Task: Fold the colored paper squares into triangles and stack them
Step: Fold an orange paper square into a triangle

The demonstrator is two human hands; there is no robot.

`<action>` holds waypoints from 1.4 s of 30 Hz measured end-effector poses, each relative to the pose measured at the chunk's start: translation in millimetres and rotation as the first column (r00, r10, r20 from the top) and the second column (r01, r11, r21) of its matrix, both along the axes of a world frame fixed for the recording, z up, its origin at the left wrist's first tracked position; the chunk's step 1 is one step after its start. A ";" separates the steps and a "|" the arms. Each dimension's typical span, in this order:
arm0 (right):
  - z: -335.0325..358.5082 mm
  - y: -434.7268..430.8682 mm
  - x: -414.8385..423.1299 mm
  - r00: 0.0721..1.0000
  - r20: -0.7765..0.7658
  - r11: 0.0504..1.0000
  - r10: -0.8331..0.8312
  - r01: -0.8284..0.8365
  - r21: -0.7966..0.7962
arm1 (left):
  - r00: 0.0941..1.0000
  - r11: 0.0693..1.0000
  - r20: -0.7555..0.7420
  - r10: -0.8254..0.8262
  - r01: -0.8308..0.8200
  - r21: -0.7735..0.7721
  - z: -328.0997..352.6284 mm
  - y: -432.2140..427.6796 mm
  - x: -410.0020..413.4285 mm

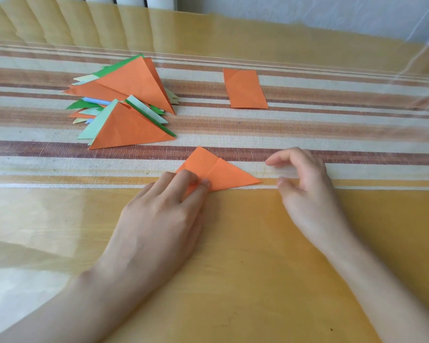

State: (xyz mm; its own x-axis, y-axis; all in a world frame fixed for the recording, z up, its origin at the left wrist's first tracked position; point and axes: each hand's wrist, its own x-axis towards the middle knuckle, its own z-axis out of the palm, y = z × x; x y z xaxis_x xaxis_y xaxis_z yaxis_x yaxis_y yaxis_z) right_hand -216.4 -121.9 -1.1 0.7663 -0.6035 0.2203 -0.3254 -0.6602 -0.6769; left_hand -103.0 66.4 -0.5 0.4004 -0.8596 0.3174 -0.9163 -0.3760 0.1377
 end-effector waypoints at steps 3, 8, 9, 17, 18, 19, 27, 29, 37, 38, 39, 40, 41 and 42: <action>13.5 -12.8 -8.3 0.978 0.030 0.976 0.206 -0.203 -0.078 | 1.000 1.000 0.005 -0.028 0.028 0.015 2.1 -1.2 3.9; 5.1 -17.5 5.5 0.887 -0.133 0.807 0.442 -0.458 -0.373 | 0.994 0.995 -0.081 -0.072 0.077 0.062 9.9 -12.8 15.6; 3.1 -17.6 8.9 0.886 -0.118 0.811 0.448 -0.459 -0.363 | 0.986 0.994 -0.144 -0.087 0.096 0.054 11.0 -15.8 20.6; -3.9 -14.8 17.7 0.904 -0.035 0.864 0.425 -0.417 -0.281 | 0.920 0.962 -0.287 -0.268 0.272 -0.028 6.6 -29.2 49.0; -3.8 -15.2 17.9 0.903 -0.028 0.864 0.428 -0.418 -0.279 | 0.926 0.954 -0.236 -0.294 0.301 -0.008 5.2 -27.0 49.9; -3.9 -15.0 17.9 0.902 -0.025 0.863 0.431 -0.420 -0.280 | 0.926 0.944 -0.197 -0.322 0.331 0.013 4.4 -25.0 51.6; -5.5 -13.6 16.9 0.902 -0.041 0.836 0.430 -0.415 -0.361 | 0.876 0.865 -0.066 -0.477 0.481 0.139 3.8 -21.7 64.5; -5.4 -13.4 15.8 0.901 -0.053 0.821 0.432 -0.416 -0.391 | 0.870 0.857 -0.079 -0.488 0.494 0.146 5.0 -20.1 66.0; -5.7 -13.7 14.1 0.902 -0.069 0.804 0.426 -0.412 -0.429 | 0.907 0.895 -0.017 -0.421 0.419 0.154 6.2 9.6 63.7; -5.9 -13.4 13.8 0.903 -0.070 0.804 0.425 -0.412 -0.429 | 0.913 0.901 0.003 -0.409 0.403 0.159 6.5 13.5 63.0; -6.0 -13.3 13.5 0.903 -0.070 0.804 0.424 -0.411 -0.430 | 0.918 0.907 0.015 -0.397 0.389 0.160 7.0 17.1 62.0; -5.9 -13.0 13.3 0.904 -0.069 0.804 0.423 -0.409 -0.432 | 0.923 0.913 0.020 -0.384 0.376 0.160 7.9 20.3 61.0; -6.1 -12.7 13.1 0.904 -0.067 0.804 0.422 -0.408 -0.432 | 0.929 0.918 0.019 -0.370 0.363 0.161 8.4 23.4 59.9; -6.0 -12.4 13.0 0.905 -0.066 0.806 0.420 -0.406 -0.430 | 0.935 0.924 0.016 -0.354 0.347 0.163 8.5 26.2 59.0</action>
State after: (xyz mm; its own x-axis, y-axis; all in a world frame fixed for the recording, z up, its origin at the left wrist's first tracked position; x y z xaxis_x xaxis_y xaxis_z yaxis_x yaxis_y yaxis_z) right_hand -203.4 -134.3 -7.1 0.9106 -0.0731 0.4069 0.0596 -0.9507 -0.3042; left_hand -44.0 92.6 8.0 0.0535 -0.9823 0.1794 -0.9973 -0.0434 0.0599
